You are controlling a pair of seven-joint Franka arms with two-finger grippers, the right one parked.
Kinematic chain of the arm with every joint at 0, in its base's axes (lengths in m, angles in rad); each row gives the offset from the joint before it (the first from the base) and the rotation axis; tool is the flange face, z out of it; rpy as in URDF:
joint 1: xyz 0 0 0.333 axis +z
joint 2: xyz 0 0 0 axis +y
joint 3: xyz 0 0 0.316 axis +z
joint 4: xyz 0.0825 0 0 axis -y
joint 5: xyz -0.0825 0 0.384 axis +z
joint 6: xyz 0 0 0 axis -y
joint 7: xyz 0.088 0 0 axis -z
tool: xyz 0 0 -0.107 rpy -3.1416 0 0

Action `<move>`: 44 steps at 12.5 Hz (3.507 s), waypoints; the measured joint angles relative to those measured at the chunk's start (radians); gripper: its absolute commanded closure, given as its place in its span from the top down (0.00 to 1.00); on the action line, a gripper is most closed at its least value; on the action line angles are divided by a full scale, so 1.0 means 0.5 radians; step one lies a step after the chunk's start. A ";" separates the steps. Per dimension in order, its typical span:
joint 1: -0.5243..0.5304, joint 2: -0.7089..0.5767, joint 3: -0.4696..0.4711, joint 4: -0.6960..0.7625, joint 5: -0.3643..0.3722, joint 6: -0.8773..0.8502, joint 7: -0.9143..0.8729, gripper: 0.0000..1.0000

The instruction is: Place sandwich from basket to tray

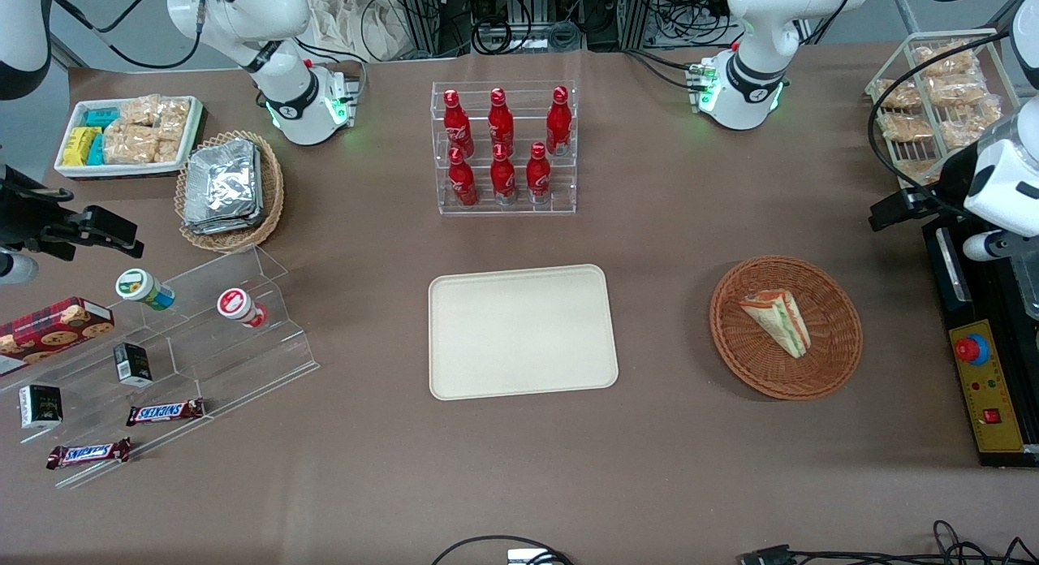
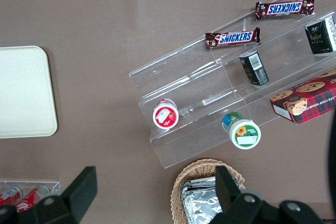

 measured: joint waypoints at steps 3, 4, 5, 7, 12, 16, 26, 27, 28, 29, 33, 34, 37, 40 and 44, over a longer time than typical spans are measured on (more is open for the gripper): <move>0.000 0.000 0.000 0.002 0.000 0.003 0.004 1.00; 0.000 0.000 0.000 0.003 0.000 0.004 0.005 1.00; 0.000 0.000 0.000 0.003 0.000 0.004 0.005 1.00; 0.000 0.001 0.000 0.003 0.000 0.004 0.005 1.00; 0.002 0.111 0.003 -0.008 0.002 0.088 0.005 1.00; 0.069 0.400 0.008 -0.056 -0.002 0.347 -0.001 1.00; 0.043 0.968 -0.020 -0.150 -0.171 0.811 -0.788 1.00; 0.030 1.009 -0.022 -0.150 -0.174 0.839 -0.810 1.00; 0.021 1.042 -0.022 -0.151 -0.179 0.859 -0.823 1.00; 0.020 1.067 -0.022 -0.151 -0.182 0.879 -0.827 1.00; 0.026 1.099 -0.016 -0.181 -0.183 0.881 -0.833 1.00; 0.026 1.103 -0.015 -0.193 -0.185 0.881 -0.833 1.00; 0.026 1.146 -0.015 -0.223 -0.200 0.904 -0.836 0.89; 0.026 1.167 -0.016 -0.291 -0.204 0.998 -0.838 0.09; 0.025 1.067 -0.018 -0.281 -0.205 0.980 -0.838 0.00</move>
